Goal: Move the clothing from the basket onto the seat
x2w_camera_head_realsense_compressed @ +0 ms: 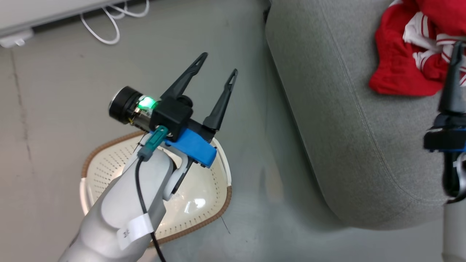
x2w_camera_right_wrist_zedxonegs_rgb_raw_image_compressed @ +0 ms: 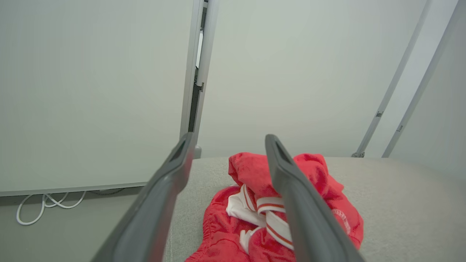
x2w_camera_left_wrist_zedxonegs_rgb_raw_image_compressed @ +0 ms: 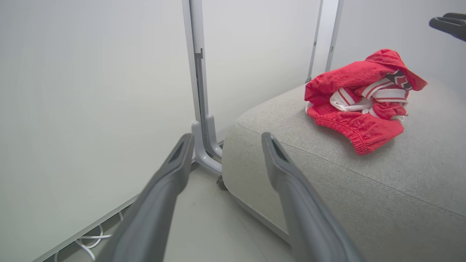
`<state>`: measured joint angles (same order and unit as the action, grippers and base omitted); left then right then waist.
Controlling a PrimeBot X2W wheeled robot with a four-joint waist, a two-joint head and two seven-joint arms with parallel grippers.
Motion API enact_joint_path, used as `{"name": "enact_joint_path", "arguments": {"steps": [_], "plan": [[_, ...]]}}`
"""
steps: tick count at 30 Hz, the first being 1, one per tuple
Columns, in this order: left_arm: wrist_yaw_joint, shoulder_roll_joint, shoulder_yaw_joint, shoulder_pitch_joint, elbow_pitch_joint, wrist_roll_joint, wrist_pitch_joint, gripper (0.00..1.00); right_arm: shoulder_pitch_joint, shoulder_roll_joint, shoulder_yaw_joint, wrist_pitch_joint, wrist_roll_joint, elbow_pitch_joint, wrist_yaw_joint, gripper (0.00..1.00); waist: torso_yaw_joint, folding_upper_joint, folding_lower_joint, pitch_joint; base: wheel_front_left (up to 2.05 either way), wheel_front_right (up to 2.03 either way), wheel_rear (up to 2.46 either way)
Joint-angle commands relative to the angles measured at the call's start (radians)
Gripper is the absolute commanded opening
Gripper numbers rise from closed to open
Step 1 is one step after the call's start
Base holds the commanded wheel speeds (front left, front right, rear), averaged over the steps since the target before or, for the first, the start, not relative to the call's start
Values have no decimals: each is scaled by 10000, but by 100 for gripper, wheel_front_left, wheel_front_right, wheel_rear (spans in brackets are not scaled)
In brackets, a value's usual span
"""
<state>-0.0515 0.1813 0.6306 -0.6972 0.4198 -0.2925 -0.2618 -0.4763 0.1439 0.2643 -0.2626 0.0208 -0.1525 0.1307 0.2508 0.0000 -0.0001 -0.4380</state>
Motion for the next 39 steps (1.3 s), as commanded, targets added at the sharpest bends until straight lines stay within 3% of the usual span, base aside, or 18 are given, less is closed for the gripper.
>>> {"name": "enact_joint_path", "arguments": {"steps": [1,9,18,39], "plan": [[108,-18,-301,280,-157,-42,-41,100,288,-50,-286,-34,84,53,1,100,-458,0,1,785,0,0,0],[386,-131,-2178,1872,-762,199,-35,100,1038,-224,-1592,-36,381,114,1,100,-1253,0,1,2083,0,0,0],[243,-432,-3880,3550,-1252,775,-34,100,1899,-314,-1894,-36,795,-263,1,100,-1908,0,1,3105,0,0,0],[-444,-1164,-5768,5643,-1600,1555,-36,100,3521,-753,-1808,-36,1145,-1074,1,100,-2500,0,1,3894,0,0,0]]}}
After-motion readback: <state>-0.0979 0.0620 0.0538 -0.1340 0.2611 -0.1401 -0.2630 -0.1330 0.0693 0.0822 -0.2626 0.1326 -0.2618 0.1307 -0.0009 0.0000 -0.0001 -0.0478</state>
